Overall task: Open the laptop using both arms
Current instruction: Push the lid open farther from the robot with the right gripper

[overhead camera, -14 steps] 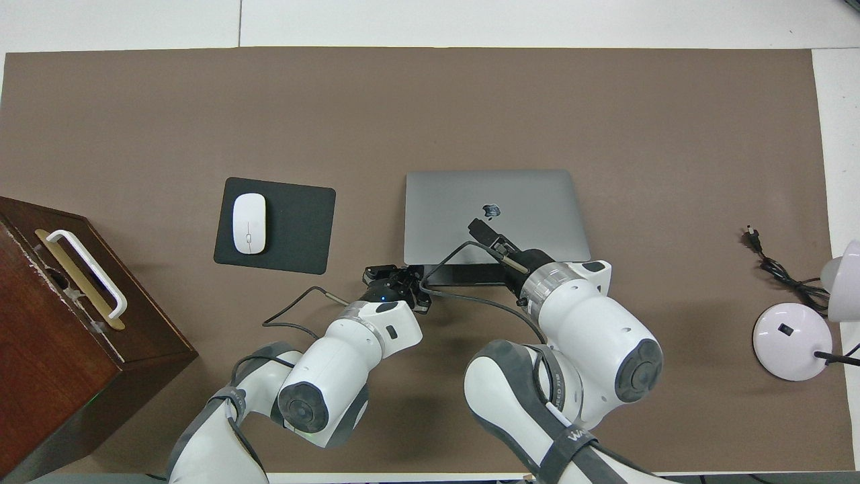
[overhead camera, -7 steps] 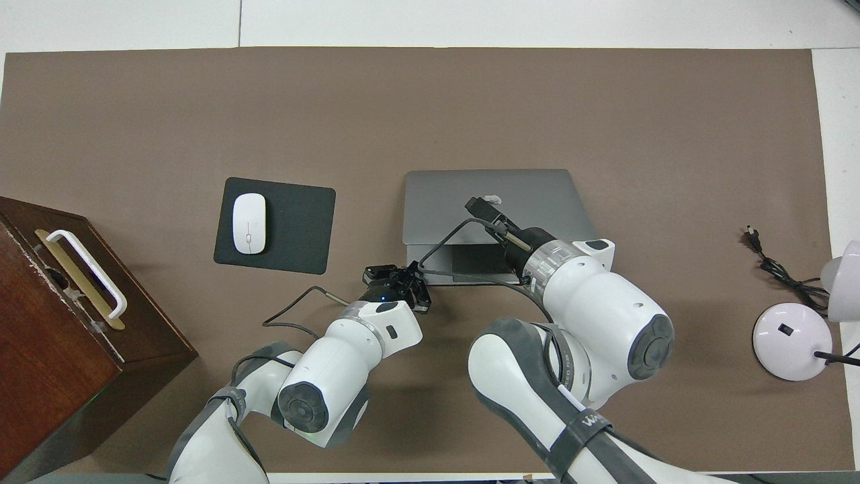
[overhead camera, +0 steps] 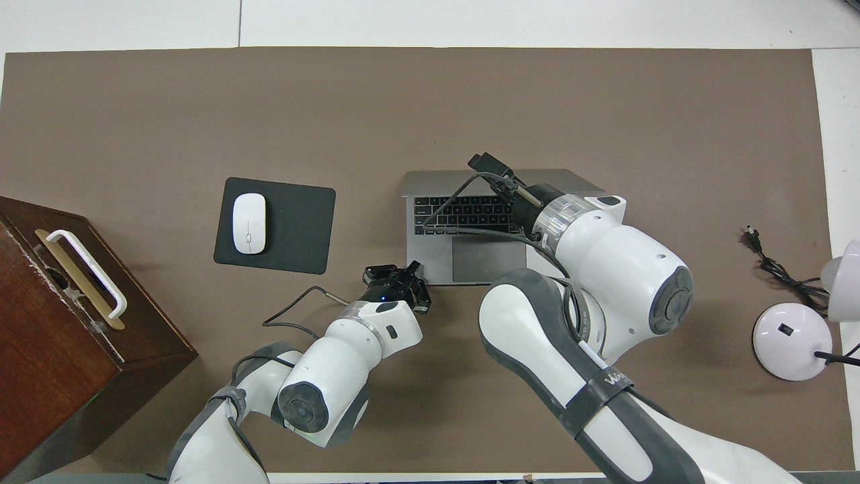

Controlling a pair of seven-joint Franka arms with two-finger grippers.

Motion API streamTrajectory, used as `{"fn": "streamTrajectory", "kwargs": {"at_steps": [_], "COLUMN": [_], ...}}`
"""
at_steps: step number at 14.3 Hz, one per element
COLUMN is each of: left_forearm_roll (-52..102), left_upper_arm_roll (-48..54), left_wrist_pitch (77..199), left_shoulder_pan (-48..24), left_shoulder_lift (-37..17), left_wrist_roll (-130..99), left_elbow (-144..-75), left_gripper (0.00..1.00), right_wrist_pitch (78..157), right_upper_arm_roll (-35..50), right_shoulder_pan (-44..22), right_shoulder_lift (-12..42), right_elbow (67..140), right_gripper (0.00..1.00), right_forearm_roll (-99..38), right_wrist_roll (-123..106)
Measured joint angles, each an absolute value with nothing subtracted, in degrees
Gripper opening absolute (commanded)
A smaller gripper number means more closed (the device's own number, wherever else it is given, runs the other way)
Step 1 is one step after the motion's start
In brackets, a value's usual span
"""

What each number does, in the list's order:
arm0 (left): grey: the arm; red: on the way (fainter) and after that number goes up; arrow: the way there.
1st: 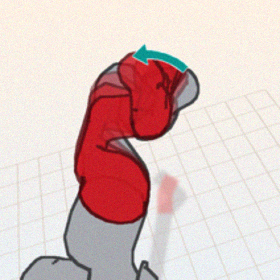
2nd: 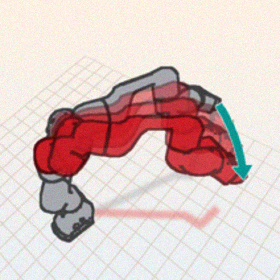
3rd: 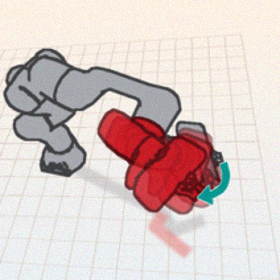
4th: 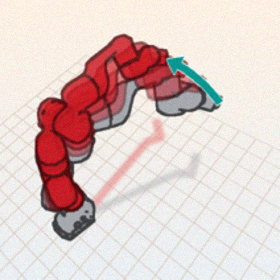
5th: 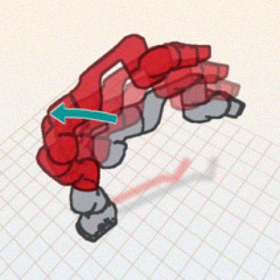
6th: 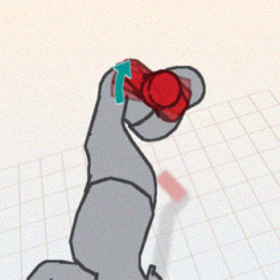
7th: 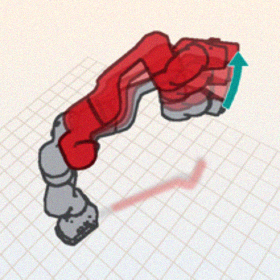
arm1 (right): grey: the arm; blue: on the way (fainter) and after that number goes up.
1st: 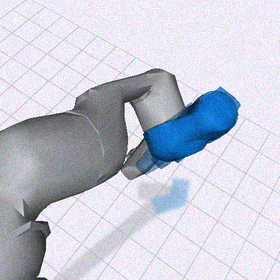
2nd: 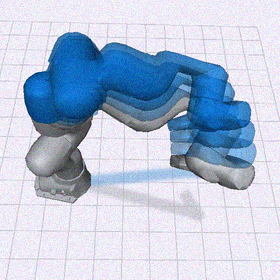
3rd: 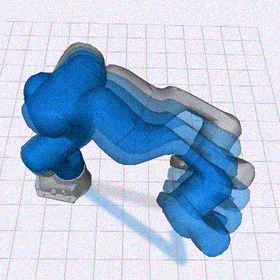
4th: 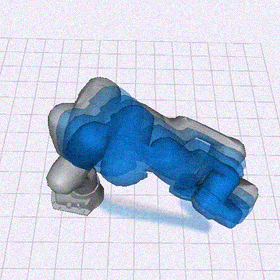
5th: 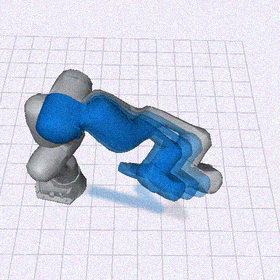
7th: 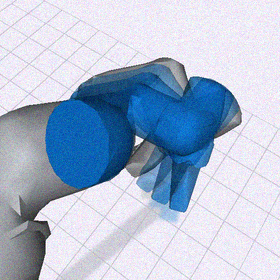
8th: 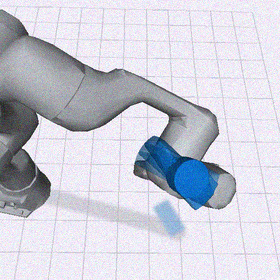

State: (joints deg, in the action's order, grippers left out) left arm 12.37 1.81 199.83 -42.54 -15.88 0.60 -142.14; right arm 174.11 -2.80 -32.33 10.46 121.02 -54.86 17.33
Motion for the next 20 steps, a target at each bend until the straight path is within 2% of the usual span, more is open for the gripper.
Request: {"fn": "streamTrajectory", "kwargs": {"at_steps": [13,20], "left_forearm_roll": [12.37,12.37], "left_upper_arm_roll": [1.81,1.81], "left_wrist_pitch": [199.86,199.87], "left_shoulder_pan": [-42.54,-42.54], "left_shoulder_lift": [-15.89,-15.89], "left_wrist_roll": [0.60,0.60], "left_elbow": [-142.13,-142.13], "left_gripper": [0.00,0.00], "right_wrist_pitch": [168.85,166.29], "right_upper_arm_roll": [-2.98,-3.01], "right_shoulder_pan": [-28.46,-26.34], "right_shoulder_lift": [15.68,16.87], "right_elbow": [109.43,106.06], "right_gripper": [1.00,1.00], "right_forearm_roll": [-49.84,-48.04], "right_wrist_roll": [15.45,15.34]}}
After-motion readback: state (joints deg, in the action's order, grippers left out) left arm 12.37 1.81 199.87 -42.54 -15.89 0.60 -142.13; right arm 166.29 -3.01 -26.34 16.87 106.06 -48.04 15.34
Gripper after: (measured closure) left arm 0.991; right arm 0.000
